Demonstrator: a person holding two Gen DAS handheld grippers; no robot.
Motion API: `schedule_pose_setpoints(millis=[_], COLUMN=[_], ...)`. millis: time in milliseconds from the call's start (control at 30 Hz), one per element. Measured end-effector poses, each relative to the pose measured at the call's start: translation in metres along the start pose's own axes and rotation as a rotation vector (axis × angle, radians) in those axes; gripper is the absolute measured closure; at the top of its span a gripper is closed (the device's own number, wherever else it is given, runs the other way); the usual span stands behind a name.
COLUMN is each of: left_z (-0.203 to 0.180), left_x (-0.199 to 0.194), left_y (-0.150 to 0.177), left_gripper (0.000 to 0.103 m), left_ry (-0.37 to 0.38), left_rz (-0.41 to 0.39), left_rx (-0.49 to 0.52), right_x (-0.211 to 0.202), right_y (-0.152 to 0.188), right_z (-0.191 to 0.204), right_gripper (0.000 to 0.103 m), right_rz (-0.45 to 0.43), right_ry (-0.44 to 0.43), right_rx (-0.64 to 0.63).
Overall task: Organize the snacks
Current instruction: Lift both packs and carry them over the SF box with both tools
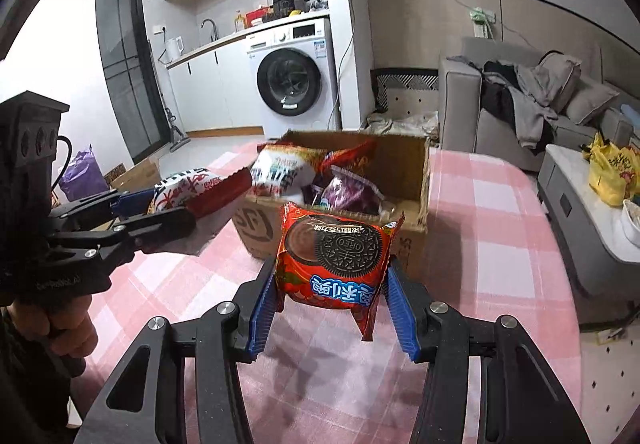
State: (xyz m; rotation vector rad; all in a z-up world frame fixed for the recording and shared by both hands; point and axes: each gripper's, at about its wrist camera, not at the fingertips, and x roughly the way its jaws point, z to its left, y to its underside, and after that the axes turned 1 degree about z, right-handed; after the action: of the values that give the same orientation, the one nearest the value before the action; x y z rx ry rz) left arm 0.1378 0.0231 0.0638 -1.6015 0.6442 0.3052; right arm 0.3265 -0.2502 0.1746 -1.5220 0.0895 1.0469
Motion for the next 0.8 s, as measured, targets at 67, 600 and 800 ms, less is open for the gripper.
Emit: schedule_pose_setpoints(millis=[67,600,800], left_z=[0.0,0.004,0.015], left_x=[-0.002,0.014,0.035], left_y=[-0.005,-0.047,-0.064], left_gripper=[0.047,0.047,0.047], left_ry=[0.002,-0.024,-0.046], left_rz=[-0.009,-0.05,-0.05], left_rx=[0.0,0.01,-0.007], right_x=[-0.003,-0.002,0.014], right_y=[-0.003,-0.037,-0.055], right_z=[0.001,-0.004,-0.007], right_gripper=[0.052,0.052,0.052], right_rz=[-0.009,-0.051,-0.053], right_ry=[0.004,0.027,0.041], right_rx=[-0.002,0.014,0.021])
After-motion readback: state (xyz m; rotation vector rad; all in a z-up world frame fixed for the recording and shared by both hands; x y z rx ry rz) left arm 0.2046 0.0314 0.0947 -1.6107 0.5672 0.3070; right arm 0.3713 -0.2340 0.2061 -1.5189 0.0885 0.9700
